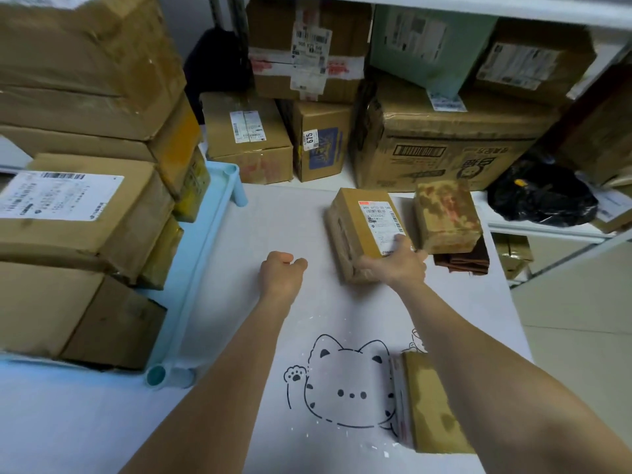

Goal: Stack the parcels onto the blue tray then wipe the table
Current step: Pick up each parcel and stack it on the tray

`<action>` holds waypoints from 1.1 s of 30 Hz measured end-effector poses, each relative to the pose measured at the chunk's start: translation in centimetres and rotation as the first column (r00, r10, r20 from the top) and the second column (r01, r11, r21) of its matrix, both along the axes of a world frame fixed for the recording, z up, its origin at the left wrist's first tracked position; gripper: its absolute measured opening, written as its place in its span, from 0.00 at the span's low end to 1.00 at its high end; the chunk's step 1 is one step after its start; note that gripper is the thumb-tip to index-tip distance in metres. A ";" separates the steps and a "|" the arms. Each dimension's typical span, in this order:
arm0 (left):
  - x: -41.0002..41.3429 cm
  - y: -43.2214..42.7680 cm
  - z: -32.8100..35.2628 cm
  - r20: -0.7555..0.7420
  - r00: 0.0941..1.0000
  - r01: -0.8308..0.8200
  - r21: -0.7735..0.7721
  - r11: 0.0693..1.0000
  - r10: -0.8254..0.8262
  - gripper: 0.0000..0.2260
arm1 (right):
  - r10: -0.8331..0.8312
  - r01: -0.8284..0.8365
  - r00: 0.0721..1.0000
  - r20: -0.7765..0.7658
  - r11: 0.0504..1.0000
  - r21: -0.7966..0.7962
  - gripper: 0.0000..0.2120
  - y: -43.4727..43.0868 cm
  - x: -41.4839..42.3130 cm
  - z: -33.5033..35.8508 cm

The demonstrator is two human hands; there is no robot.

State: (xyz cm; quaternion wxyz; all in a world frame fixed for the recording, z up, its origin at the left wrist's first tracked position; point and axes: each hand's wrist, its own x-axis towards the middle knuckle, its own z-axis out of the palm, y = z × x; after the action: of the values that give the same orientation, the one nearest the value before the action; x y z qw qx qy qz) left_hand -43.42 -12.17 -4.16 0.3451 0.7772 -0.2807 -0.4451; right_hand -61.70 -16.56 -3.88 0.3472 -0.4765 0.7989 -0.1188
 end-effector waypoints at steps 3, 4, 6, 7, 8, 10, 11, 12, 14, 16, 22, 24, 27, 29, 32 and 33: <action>0.6 0.4 0.7 -0.061 0.998 -0.018 -0.016 1.000 0.017 0.14 | -0.082 0.084 0.982 0.169 0.996 -0.010 0.51 0.7 0.4 1.3; 0.8 0.6 0.9 -0.078 0.997 -0.016 -0.019 1.000 0.014 0.13 | -0.095 0.100 0.968 0.233 0.995 -0.009 0.50 1.1 0.6 1.6; 1.4 1.1 1.4 -0.106 0.994 -0.002 -0.022 1.000 -0.001 0.12 | -0.106 0.119 0.927 0.360 0.993 -0.014 0.49 2.1 1.0 2.4; 1.7 1.3 1.5 -0.128 0.992 0.005 -0.022 1.000 -0.007 0.11 | -0.111 0.127 0.903 0.415 0.992 -0.012 0.48 2.7 1.1 2.7; 2.0 1.6 1.6 -0.153 0.988 0.002 -0.014 1.000 -0.004 0.07 | -0.112 0.129 0.876 0.470 0.992 -0.004 0.46 3.3 1.3 3.0; 2.5 2.3 2.0 -0.211 0.977 -0.019 0.001 1.000 0.019 0.07 | -0.100 0.104 0.820 0.564 0.994 0.025 0.35 4.3 1.5 3.6; 2.7 2.7 2.2 -0.253 0.967 -0.035 0.016 0.999 0.038 0.08 | -0.084 0.078 0.790 0.608 0.996 0.036 0.26 4.7 1.6 3.9; 2.9 3.1 2.5 -0.303 0.951 -0.052 0.033 0.998 0.060 0.09 | -0.078 0.068 0.756 0.650 0.997 0.042 0.17 5.1 1.7 4.1; 3.2 3.8 3.1 -0.426 0.899 -0.081 0.063 0.995 0.100 0.17 | -0.102 0.088 0.687 0.720 0.994 0.057 0.07 5.7 1.7 4.4; 3.6 4.3 3.8 -0.528 0.842 -0.088 0.073 0.993 0.113 0.24 | -0.153 0.132 0.630 0.762 0.987 0.090 0.09 6.3 1.6 4.6; 5.3 5.3 5.6 -0.574 0.807 -0.149 0.032 0.988 0.140 0.26 | -0.292 0.158 0.341 0.893 0.955 0.252 0.29 7.9 1.9 5.4; 5.9 5.5 5.9 -0.541 0.832 -0.157 -0.012 0.988 0.126 0.24 | -0.354 0.114 0.263 0.897 0.935 0.335 0.33 8.4 1.9 5.6; 6.4 5.7 6.4 -0.507 0.859 -0.149 -0.101 0.984 0.078 0.21 | -0.397 0.020 0.239 0.886 0.914 0.404 0.40 9.0 1.9 5.6; 6.5 5.7 7.0 -0.500 0.866 -0.123 -0.170 0.978 0.022 0.20 | -0.404 -0.026 0.239 0.883 0.906 0.422 0.42 9.4 1.9 5.5; 6.4 5.6 8.1 -0.502 0.864 -0.110 -0.258 0.960 -0.036 0.14 | -0.406 -0.083 0.255 0.877 0.895 0.438 0.42 9.7 1.9 5.8; 6.4 5.6 8.4 -0.495 0.867 -0.101 -0.279 0.955 -0.053 0.14 | -0.409 -0.090 0.262 0.874 0.892 0.444 0.43 9.7 1.9 5.8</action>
State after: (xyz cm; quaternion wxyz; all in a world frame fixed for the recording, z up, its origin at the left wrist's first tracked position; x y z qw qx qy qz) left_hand -37.04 -6.60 4.24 0.5234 0.5793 -0.2359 -0.5786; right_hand -59.77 -6.86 1.93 0.8311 -0.1389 0.4790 -0.2460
